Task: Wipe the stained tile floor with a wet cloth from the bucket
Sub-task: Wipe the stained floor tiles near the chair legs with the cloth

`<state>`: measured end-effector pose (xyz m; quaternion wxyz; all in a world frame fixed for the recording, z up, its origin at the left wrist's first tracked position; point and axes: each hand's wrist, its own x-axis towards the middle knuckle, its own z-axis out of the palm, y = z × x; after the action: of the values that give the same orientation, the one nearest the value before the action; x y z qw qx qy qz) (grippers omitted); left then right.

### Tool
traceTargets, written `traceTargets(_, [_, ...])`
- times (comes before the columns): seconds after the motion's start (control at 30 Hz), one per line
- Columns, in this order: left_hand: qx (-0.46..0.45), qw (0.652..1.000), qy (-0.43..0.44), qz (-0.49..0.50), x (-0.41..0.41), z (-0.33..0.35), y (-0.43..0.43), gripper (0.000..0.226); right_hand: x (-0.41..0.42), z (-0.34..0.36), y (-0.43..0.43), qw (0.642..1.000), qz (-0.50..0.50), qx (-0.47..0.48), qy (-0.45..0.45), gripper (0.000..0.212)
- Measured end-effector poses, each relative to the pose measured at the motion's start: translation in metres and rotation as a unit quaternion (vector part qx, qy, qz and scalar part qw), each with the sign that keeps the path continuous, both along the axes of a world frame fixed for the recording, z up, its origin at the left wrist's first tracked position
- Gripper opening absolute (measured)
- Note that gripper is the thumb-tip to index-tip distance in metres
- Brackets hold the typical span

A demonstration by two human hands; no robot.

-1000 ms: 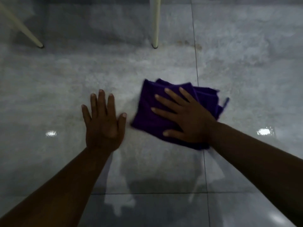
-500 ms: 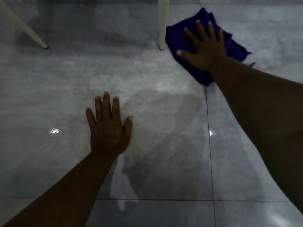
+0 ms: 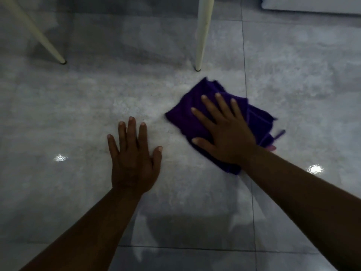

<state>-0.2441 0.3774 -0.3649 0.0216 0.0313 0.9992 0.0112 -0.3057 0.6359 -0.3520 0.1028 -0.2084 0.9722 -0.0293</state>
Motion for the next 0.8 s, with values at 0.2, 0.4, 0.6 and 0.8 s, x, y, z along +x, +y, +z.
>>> traceTargets(0.2, [0.017,1.000,-0.015,0.007,-0.001,0.000,-0.002,0.073,-0.093,-0.006,-0.082,0.999,0.036,0.008,-0.016,0.090])
traceTargets(0.4, [0.027,0.999,-0.028,0.013,-0.003,0.004,-0.002,0.074,-0.123,-0.003,-0.103,0.998,-0.050,-0.024,-0.028,0.095])
traceTargets(0.6, [0.015,1.000,-0.015,0.008,-0.001,0.003,-0.002,0.072,-0.067,-0.005,-0.059,0.998,-0.058,-0.035,-0.004,0.088])
traceTargets(0.8, [0.021,0.999,-0.035,0.012,-0.002,0.004,-0.002,0.074,-0.073,0.003,0.039,1.000,-0.005,-0.013,0.009,0.079])
